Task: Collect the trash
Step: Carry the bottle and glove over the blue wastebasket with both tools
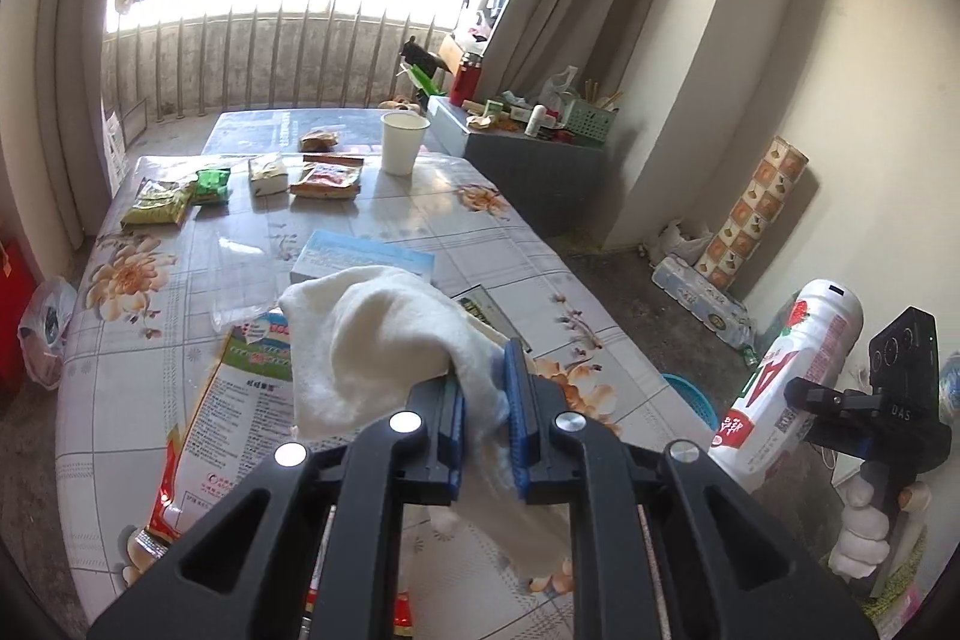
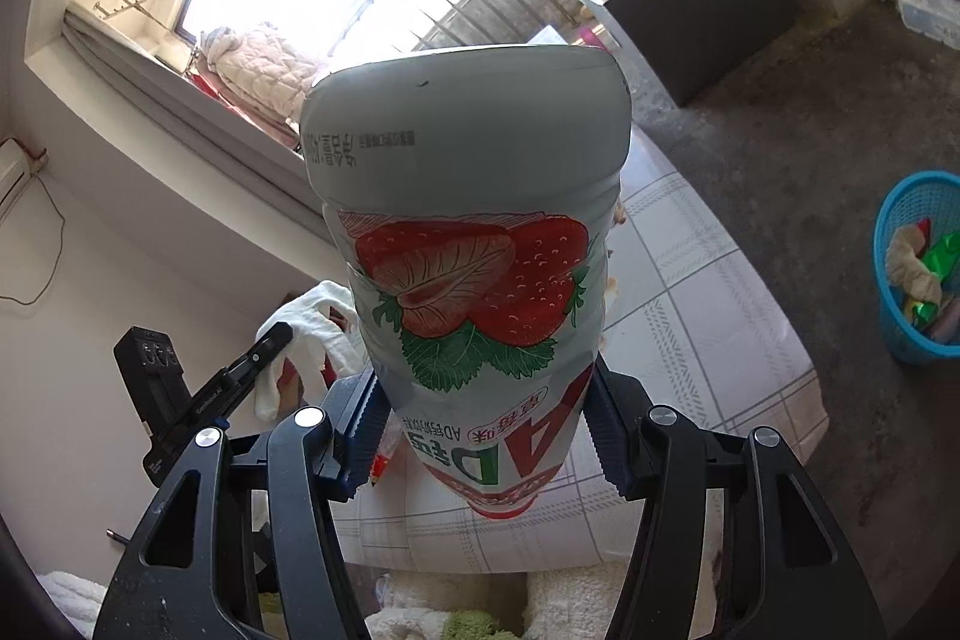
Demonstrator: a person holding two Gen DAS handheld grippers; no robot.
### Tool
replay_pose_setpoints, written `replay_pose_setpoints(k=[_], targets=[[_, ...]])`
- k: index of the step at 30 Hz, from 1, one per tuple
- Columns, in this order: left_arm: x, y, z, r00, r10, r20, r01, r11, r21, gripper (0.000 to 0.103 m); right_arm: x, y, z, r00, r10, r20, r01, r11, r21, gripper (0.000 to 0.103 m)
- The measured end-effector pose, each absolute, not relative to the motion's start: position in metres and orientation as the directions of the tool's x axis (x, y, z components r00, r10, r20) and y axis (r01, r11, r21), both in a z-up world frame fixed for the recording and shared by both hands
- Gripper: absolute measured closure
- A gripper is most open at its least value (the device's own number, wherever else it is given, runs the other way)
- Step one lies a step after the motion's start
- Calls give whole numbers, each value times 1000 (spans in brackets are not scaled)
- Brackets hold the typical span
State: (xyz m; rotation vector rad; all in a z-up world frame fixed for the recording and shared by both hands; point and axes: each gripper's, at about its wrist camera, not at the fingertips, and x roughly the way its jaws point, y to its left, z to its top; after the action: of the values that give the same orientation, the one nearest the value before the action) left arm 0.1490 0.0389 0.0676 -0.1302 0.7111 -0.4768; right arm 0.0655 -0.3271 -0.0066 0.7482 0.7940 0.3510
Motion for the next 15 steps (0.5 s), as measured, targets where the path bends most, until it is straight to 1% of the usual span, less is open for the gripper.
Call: replay_pose_setpoints(k=[4,8,13,15], targets=[[151,0,83,615,-541,-573,474,835,-279,91,37,-361,-4,721,466,-512,54,700,713,48],[152,-50,95,544,-623,-563,580,763,-284,91,-3,-404,0,787,330,-521,160,707,689,48],[152,-125,97,437,-681,-588,689,674,-268,91,-53,-459,-5,829,121,-547,329,685,650,48],[151,-155,95,397,-693,-602,722,641,-261,91,-68,-478,-12,828,62,-557,385,658,647,48]])
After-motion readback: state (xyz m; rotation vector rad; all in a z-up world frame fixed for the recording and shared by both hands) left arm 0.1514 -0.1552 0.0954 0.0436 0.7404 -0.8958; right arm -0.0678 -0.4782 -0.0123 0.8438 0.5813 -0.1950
